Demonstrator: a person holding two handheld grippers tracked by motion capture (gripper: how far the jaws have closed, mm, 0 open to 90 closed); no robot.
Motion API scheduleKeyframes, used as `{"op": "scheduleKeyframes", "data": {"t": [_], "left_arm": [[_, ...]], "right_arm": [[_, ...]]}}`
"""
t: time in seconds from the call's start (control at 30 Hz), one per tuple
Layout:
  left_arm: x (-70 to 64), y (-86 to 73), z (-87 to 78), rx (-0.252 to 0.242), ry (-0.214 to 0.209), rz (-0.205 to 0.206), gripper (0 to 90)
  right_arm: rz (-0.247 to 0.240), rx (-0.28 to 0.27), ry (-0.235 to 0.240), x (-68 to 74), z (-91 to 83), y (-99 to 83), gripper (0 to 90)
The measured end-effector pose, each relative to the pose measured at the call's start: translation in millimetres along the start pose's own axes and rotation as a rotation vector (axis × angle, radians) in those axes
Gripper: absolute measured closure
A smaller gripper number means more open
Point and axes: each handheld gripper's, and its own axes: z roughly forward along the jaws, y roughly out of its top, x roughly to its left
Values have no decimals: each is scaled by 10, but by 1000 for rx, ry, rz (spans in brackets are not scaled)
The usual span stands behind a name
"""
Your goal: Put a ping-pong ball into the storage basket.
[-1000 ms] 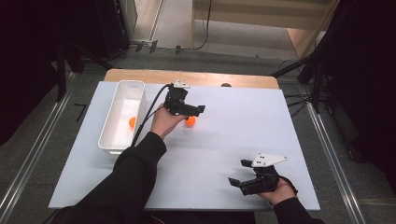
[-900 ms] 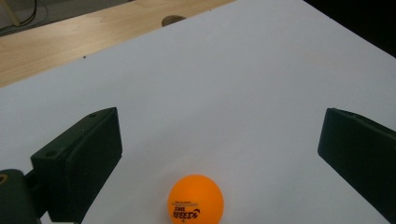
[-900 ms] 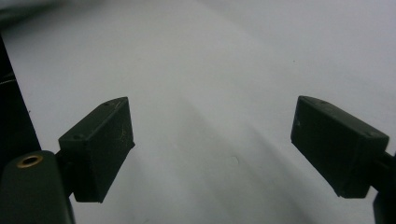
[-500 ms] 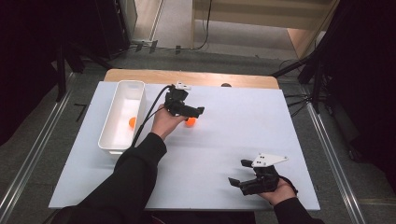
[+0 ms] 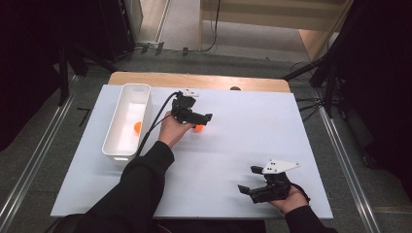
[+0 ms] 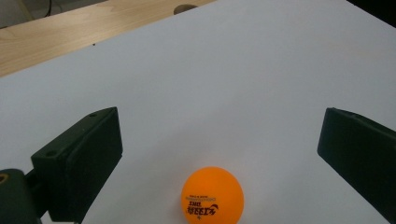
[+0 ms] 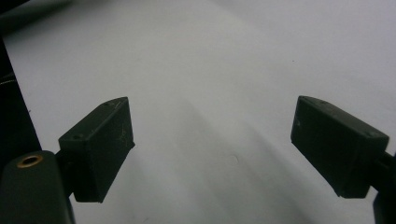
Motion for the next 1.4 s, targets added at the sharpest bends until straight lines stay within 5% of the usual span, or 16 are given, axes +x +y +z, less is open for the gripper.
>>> {"op": "scheduleKeyframes", "data": {"t": [1.4], "left_arm": [[14,-330,201,66,33,16,7]], "right_arm": [[-5,4,0,1,12,0,117]]}}
